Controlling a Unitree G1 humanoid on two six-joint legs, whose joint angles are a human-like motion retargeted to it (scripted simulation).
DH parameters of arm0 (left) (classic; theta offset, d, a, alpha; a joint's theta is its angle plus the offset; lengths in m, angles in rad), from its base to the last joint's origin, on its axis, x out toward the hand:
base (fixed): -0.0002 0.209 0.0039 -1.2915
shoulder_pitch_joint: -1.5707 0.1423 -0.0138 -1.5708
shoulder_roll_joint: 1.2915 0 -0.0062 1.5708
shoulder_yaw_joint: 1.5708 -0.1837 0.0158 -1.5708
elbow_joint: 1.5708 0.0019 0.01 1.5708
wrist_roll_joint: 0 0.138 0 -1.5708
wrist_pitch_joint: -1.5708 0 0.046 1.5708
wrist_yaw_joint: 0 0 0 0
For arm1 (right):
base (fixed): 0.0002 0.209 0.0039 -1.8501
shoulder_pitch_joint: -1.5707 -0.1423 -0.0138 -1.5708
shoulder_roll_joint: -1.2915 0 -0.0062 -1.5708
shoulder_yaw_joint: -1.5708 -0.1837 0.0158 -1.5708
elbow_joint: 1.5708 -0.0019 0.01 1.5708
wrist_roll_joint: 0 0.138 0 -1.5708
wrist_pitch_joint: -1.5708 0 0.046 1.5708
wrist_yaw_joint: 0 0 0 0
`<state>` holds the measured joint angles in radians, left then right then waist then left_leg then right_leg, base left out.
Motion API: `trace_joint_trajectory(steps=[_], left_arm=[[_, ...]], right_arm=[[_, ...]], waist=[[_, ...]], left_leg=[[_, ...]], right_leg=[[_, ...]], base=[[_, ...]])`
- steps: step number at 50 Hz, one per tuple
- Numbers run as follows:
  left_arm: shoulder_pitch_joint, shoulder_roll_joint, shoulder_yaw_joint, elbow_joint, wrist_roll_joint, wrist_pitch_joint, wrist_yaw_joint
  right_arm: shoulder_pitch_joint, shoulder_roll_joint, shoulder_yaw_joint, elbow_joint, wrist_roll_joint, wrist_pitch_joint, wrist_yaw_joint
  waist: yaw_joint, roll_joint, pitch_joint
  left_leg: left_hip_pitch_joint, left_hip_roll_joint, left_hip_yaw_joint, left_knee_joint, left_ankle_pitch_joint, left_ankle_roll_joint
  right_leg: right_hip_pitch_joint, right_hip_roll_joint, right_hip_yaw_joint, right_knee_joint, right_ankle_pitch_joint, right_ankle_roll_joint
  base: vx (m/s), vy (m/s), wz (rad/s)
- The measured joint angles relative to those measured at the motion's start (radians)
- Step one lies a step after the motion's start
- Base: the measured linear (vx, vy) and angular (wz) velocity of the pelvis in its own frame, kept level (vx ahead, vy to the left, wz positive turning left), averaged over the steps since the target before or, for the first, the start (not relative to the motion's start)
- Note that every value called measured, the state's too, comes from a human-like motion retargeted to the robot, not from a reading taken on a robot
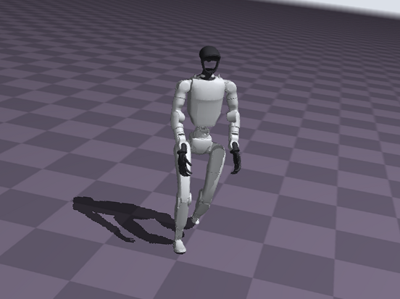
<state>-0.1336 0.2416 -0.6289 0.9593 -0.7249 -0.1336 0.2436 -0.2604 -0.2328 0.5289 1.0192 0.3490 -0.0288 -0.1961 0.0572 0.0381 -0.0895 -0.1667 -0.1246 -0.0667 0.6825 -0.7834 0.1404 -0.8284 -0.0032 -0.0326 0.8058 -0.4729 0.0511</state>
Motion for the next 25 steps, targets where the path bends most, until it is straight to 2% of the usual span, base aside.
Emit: trace_joint_trajectory(steps=[13, 25], left_arm=[[0.007, 0.008, -0.003, 0.007, -0.023, -0.006, 0.008], [0.035, 0.016, 0.013, -0.027, -0.11, -0.004, 0.008]], right_arm=[[0.014, 0.017, 0.02, 0.016, -0.023, 0.01, 0.016], [-0.03, 0.011, 0.021, 0.004, -0.028, 0.017, 0.016]], waist=[[0.01, -0.007, -0.014], [0.036, -0.006, -0.021]], left_leg=[[0.024, 0.022, -0.015, -0.003, 0.006, -0.012], [0.03, 0.054, -0.018, 0.05, 0.001, -0.033]], right_leg=[[0.033, 0.003, -0.021, -0.004, -0.019, -0.02], [0.059, 0.022, -0.035, 0.019, -0.086, -0.051]], base=[[0.0, 0.0, 0.0], [0.05, -0.04, 0.05]])
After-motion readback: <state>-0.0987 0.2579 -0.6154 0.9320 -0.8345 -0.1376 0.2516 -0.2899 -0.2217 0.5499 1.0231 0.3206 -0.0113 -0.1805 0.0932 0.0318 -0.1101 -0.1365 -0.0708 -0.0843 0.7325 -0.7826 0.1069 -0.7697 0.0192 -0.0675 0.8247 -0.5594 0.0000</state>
